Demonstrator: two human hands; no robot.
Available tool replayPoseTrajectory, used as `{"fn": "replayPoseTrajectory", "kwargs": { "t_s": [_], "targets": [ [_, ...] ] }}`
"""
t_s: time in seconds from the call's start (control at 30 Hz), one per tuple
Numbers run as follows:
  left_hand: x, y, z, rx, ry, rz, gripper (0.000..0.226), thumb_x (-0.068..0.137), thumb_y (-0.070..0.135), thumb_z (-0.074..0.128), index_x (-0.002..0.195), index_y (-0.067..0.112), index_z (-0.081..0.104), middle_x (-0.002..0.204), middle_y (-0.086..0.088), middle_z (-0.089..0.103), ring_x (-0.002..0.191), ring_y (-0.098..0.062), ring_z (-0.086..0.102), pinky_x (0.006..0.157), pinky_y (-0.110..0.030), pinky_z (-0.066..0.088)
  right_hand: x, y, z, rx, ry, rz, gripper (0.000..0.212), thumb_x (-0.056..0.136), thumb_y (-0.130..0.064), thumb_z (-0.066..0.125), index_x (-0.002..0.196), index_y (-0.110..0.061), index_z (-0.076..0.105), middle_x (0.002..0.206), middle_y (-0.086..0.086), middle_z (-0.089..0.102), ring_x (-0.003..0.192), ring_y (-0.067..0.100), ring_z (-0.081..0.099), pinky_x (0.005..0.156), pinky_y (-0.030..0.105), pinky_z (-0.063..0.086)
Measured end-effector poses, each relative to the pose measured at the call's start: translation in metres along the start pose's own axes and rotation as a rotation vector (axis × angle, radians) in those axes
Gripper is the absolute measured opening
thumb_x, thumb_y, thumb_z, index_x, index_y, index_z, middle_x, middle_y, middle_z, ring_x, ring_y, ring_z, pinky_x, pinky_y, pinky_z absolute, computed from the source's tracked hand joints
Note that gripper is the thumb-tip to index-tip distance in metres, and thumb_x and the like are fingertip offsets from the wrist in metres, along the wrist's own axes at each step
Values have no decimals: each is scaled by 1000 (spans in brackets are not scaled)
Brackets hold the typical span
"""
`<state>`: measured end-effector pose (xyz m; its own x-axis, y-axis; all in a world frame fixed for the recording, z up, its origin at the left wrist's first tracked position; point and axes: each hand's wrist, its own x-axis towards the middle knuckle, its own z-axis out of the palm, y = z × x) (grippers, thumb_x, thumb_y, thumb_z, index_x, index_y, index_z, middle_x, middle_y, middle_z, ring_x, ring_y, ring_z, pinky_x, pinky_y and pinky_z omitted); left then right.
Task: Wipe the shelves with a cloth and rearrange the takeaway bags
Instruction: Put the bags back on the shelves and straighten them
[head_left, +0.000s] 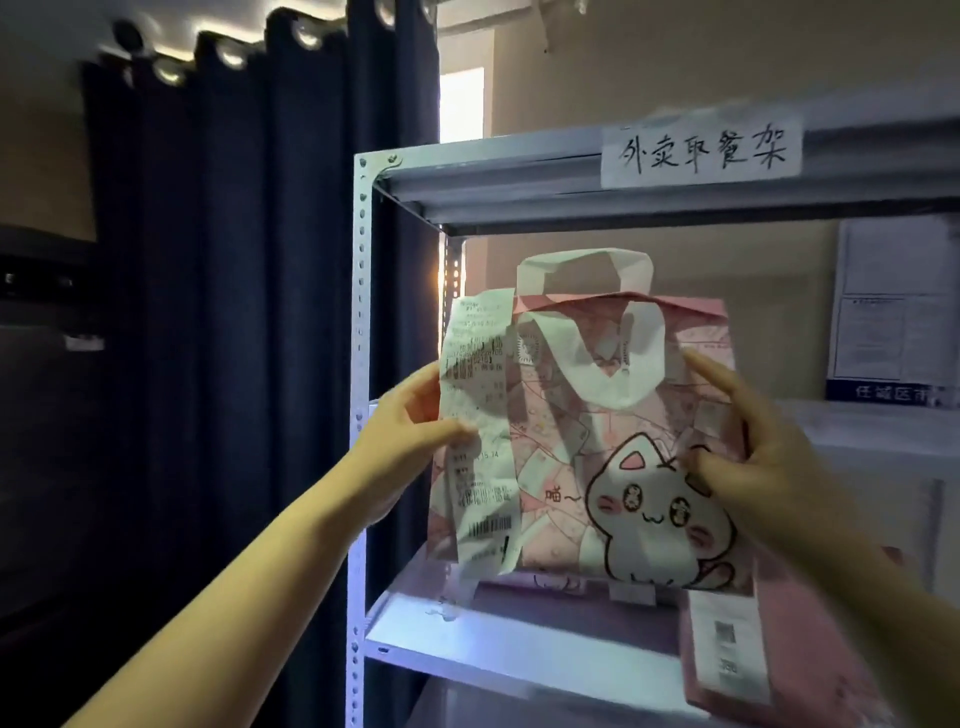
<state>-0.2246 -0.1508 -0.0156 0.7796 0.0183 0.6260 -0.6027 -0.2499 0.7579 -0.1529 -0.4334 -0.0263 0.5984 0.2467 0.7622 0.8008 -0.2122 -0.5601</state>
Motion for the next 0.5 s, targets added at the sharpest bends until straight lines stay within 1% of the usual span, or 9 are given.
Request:
{"fn": "replayPoseTrajectory", "kwargs": {
  "t_s": [0.07, 0.1, 0.17, 0.2, 0.3, 0.37, 0.4, 0.43, 0.5],
  "targets": [
    [22, 4, -13, 25, 9, 43, 54, 74, -2, 61, 125, 17, 58, 114, -10, 68, 107, -30, 64, 90, -42, 54, 25, -4, 7, 7, 40, -30, 80, 83, 8, 60, 133, -52, 41, 108, -13, 62, 78, 11, 64, 64, 26, 57],
    [34, 5, -21, 37, 16, 65, 53, 73, 0, 62, 124, 18, 58, 113, -8, 69, 107, -28, 64, 90, -40, 54, 37, -5, 11, 9, 60, -47, 81, 83, 10, 59, 132, -52, 41, 109, -11, 62, 77, 12, 64, 61, 22, 56],
    [57, 5, -36, 50, 25, 96, 53, 73, 4, 65, 123, 20, 59, 111, -6, 69, 106, -25, 65, 89, -39, 54, 64, -5, 21, 17, 95, -80, 82, 82, 12, 57, 131, -52, 43, 111, 6, 64, 76, 22, 63, 59, 17, 51],
    [69, 3, -45, 51, 26, 104, 54, 72, 5, 66, 123, 20, 58, 111, -6, 69, 105, -25, 65, 88, -40, 54, 77, -5, 27, 13, 115, -89, 81, 82, 12, 57, 130, -52, 43, 112, 6, 63, 73, 19, 62, 60, 13, 49],
    [101, -10, -69, 44, 10, 107, 55, 72, 3, 69, 124, 19, 57, 110, -7, 69, 104, -26, 66, 86, -38, 55, 113, -1, 48, -9, 149, -115, 80, 84, 13, 55, 132, -49, 40, 128, -8, 52, 74, -8, 56, 57, 1, 42],
    [119, -25, -82, 35, -1, 102, 57, 75, -3, 69, 125, 22, 57, 111, -7, 69, 104, -27, 65, 86, -39, 55, 132, 8, 64, 5, 154, -105, 85, 85, 14, 51, 132, -55, 35, 132, -19, 40, 77, -16, 58, 60, 5, 46],
    [128, -33, -87, 32, -1, 103, 59, 76, -5, 69, 126, 24, 56, 112, -7, 69, 104, -26, 66, 85, -39, 55, 139, 14, 73, -6, 162, -94, 87, 85, 14, 48, 131, -59, 34, 133, -23, 37, 83, -12, 60, 64, 11, 49],
    [137, -41, -92, 30, 4, 103, 60, 77, -6, 68, 127, 25, 55, 112, -6, 68, 104, -25, 66, 84, -37, 56, 147, 21, 81, -25, 171, -86, 89, 84, 14, 46, 130, -62, 33, 134, -25, 36, 98, -6, 59, 71, 17, 50],
    [152, -55, -100, 32, 14, 100, 62, 78, -8, 66, 129, 25, 53, 113, -5, 68, 103, -21, 66, 81, -33, 55, 162, 37, 97, -56, 175, -73, 88, 83, 14, 44, 135, -57, 34, 137, -25, 36, 119, 2, 47, 81, 15, 45]
  ]
}}
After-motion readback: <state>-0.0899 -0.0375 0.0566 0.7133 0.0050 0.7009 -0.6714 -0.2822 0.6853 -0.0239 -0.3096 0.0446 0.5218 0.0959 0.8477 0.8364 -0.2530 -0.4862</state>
